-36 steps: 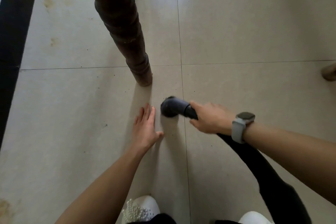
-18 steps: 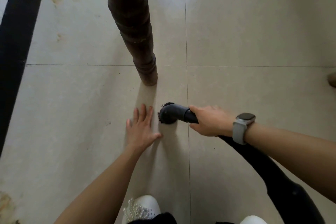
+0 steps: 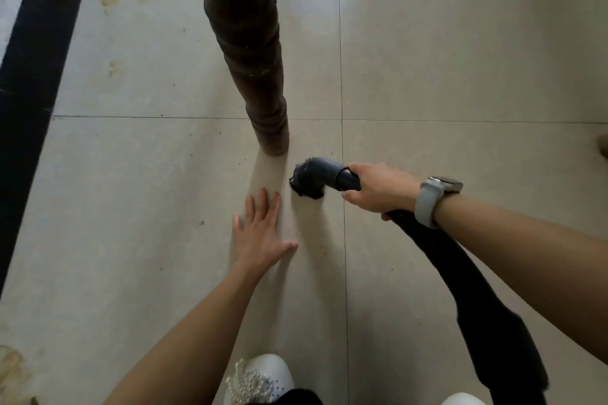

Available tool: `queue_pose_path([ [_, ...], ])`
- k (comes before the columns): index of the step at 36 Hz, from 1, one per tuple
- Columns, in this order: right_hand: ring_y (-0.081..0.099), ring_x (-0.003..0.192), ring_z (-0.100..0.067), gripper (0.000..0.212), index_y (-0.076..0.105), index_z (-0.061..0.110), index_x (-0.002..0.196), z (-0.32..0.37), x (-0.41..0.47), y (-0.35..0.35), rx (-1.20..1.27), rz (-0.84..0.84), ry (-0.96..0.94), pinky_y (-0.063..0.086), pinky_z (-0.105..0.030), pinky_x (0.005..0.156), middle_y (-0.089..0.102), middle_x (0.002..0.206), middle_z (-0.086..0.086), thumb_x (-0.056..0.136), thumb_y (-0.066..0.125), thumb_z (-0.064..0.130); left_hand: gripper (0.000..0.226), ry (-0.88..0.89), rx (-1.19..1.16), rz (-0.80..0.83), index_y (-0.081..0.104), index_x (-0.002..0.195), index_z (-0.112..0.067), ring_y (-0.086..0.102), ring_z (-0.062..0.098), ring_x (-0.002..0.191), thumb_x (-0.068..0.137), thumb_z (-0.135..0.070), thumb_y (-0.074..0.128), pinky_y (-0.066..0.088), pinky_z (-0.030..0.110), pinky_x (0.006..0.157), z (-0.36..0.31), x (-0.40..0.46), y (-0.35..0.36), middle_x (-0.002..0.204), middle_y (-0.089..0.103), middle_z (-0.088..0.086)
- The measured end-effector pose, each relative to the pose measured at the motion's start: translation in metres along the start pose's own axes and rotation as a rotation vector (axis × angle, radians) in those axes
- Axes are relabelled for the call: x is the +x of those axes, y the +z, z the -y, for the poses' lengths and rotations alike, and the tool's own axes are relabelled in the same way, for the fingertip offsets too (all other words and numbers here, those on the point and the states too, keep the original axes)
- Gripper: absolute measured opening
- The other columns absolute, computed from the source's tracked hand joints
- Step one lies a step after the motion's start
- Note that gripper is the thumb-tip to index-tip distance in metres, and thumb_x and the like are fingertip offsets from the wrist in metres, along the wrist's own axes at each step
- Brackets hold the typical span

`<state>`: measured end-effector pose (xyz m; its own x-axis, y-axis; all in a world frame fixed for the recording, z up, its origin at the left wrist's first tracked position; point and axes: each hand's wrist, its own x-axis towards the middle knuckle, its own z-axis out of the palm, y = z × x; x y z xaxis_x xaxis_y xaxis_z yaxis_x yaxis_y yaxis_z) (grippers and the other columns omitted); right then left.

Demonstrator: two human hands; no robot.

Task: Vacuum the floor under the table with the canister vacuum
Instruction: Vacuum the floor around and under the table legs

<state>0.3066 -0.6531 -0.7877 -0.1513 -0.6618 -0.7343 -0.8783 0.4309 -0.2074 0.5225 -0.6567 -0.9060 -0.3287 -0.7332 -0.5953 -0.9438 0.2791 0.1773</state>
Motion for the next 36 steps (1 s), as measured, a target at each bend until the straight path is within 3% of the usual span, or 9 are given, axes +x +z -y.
queue_pose_path([
  [4, 0.057, 0.064, -0.013, 0.039, 0.045, 0.026, 0.13, -0.002, -0.016, 0.024, -0.113, 0.059, -0.046, 0.054, -0.027, 0.057, 0.056, 0.094, 0.0, 0.094, 0.05, 0.04, 0.103, 0.001, 0.007, -0.004, -0.011, 0.152, -0.028, -0.016, 0.026, 0.146, 0.082, -0.058, 0.059, 0.002, 0.052, 0.116, 0.0, 0.001, 0.0, 0.158, -0.022, 0.002],
  [7, 0.054, 0.061, -0.013, 0.04, 0.041, 0.029, 0.132, -0.019, -0.011, 0.017, -0.16, -0.031, -0.031, 0.048, -0.026, 0.054, 0.056, 0.095, -0.001, 0.095, 0.048, 0.043, 0.104, -0.005, 0.006, 0.014, -0.014, 0.151, -0.027, -0.018, 0.027, 0.146, 0.082, -0.059, 0.058, 0.001, 0.052, 0.116, -0.001, 0.001, 0.0, 0.157, -0.025, 0.003],
  [12, 0.054, 0.072, -0.024, 0.041, 0.039, 0.022, 0.13, -0.038, 0.009, -0.011, -0.186, -0.215, 0.077, 0.039, -0.028, 0.065, 0.058, 0.096, -0.007, 0.095, 0.047, 0.042, 0.104, -0.016, 0.001, 0.034, -0.015, 0.151, -0.027, -0.021, 0.027, 0.145, 0.083, -0.059, 0.057, -0.001, 0.052, 0.117, -0.003, 0.001, 0.0, 0.156, -0.027, 0.003],
  [18, 0.058, 0.109, -0.03, 0.061, 0.017, 0.027, 0.149, -0.028, -0.024, 0.031, -0.218, -0.087, -0.081, 0.046, -0.034, 0.083, 0.057, 0.128, -0.01, 0.096, 0.045, 0.043, 0.104, -0.017, 0.001, 0.029, -0.015, 0.151, -0.028, -0.019, 0.027, 0.145, 0.083, -0.059, 0.057, -0.001, 0.052, 0.116, -0.004, 0.0, -0.001, 0.157, -0.026, 0.004],
  [21, 0.058, 0.107, -0.029, 0.062, 0.012, 0.029, 0.151, -0.039, -0.02, 0.021, -0.273, -0.11, -0.06, 0.045, -0.03, 0.08, 0.057, 0.127, -0.011, 0.098, 0.042, 0.043, 0.104, -0.021, 0.002, 0.027, -0.015, 0.151, -0.028, -0.02, 0.027, 0.145, 0.083, -0.06, 0.057, -0.001, 0.052, 0.117, -0.004, 0.0, 0.0, 0.157, -0.027, 0.003],
  [24, 0.06, 0.102, -0.03, 0.062, 0.015, 0.024, 0.15, -0.044, -0.002, 0.002, -0.321, -0.296, 0.035, 0.039, -0.03, 0.071, 0.06, 0.121, -0.013, 0.098, 0.043, 0.041, 0.104, -0.027, 0.001, 0.03, -0.015, 0.151, -0.028, -0.02, 0.027, 0.145, 0.083, -0.059, 0.057, -0.002, 0.052, 0.117, -0.004, 0.0, 0.0, 0.157, -0.026, 0.003],
  [26, 0.06, 0.088, -0.028, 0.063, 0.011, 0.02, 0.151, -0.04, 0.002, 0.005, -0.327, -0.372, 0.052, 0.038, -0.03, 0.066, 0.063, 0.11, -0.011, 0.099, 0.041, 0.038, 0.104, -0.03, -0.008, 0.03, -0.014, 0.151, -0.029, -0.02, 0.027, 0.145, 0.082, -0.06, 0.057, -0.002, 0.052, 0.117, -0.004, 0.001, 0.002, 0.157, -0.026, 0.003],
  [31, 0.052, 0.068, -0.02, 0.064, -0.002, 0.017, 0.152, -0.032, -0.018, 0.041, -0.373, -0.29, -0.108, 0.048, -0.033, 0.062, 0.052, 0.083, -0.005, 0.101, 0.037, 0.025, 0.104, -0.034, -0.006, 0.026, -0.014, 0.151, -0.03, -0.02, 0.027, 0.145, 0.082, -0.059, 0.058, -0.002, 0.052, 0.116, -0.004, 0.001, 0.001, 0.157, -0.025, 0.002],
  [36, 0.051, 0.07, -0.026, 0.062, 0.001, 0.021, 0.152, -0.046, -0.014, 0.004, -0.422, -0.401, -0.098, 0.039, -0.032, 0.06, 0.063, 0.101, -0.012, 0.101, 0.035, 0.033, 0.105, -0.033, -0.013, 0.029, -0.014, 0.151, -0.029, -0.02, 0.027, 0.145, 0.082, -0.058, 0.059, -0.002, 0.052, 0.117, -0.004, 0.002, 0.0, 0.157, -0.026, 0.003],
])
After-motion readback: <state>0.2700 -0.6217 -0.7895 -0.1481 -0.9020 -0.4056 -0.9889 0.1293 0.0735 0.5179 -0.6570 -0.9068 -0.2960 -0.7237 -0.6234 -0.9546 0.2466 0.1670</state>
